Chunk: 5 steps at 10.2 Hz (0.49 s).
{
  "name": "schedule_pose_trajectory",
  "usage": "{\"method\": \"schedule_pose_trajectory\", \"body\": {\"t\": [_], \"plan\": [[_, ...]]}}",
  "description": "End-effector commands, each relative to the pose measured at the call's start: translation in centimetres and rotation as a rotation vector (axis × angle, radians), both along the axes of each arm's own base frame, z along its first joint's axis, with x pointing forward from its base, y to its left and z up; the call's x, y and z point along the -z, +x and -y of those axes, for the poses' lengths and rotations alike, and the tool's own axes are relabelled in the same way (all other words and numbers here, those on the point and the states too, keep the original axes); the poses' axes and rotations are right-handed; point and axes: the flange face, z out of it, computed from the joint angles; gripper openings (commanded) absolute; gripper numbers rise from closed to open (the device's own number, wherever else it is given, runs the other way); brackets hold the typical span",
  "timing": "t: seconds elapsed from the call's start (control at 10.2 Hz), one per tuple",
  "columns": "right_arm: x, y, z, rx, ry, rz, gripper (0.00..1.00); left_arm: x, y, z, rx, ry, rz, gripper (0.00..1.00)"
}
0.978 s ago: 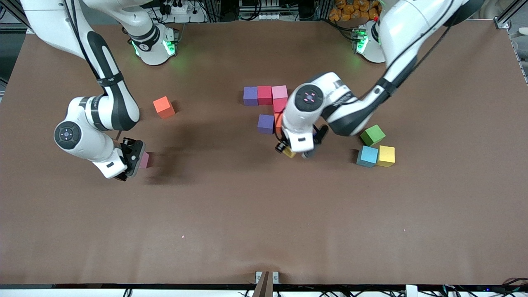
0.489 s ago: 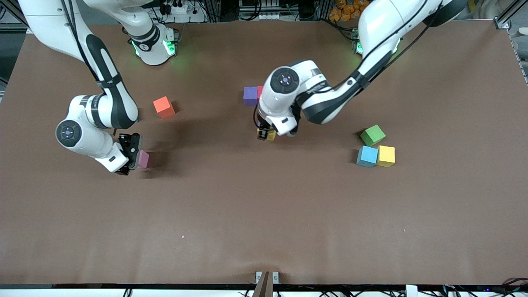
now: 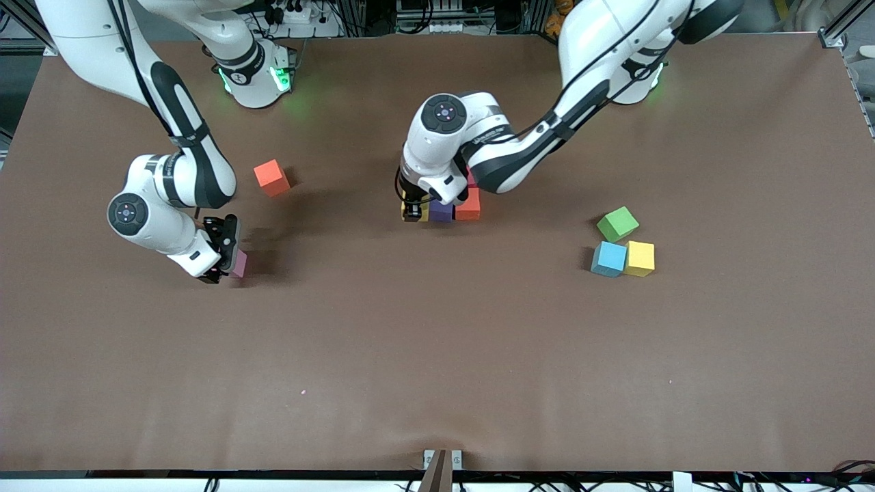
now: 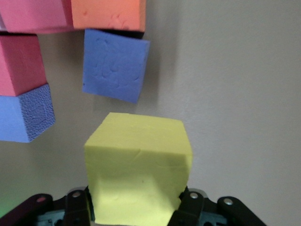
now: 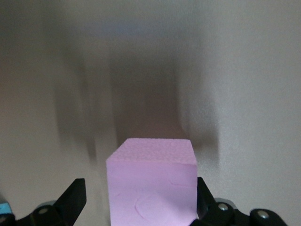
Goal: Form number 2 with 11 blocks
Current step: 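Grasp the pink cube with the right gripper while the left gripper carries yellow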
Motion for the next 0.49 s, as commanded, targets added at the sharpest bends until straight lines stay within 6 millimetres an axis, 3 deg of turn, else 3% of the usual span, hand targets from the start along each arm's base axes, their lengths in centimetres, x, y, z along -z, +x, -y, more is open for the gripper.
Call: {"method": "schedule_pose_trajectory", "body": {"t": [0.0, 0.29, 0.39], "plan": [[0.3, -0.1, 0.7, -0.019, 0.001, 0.014, 1.0, 2.1, 0.2, 0.7, -0.12, -0.027, -0.034, 0.32], [1.0, 0.1, 1.0, -0.025, -0.002, 0.026, 0.98, 4.8, -0.5, 1.0, -0.175, -0.03, -0.084, 0.32], [1.0, 0.2, 0.8, -0.026, 0.0, 0.027, 0.77, 5.0, -0.6, 1.1, -0.18, -0.03, -0.094, 0.32]]}}
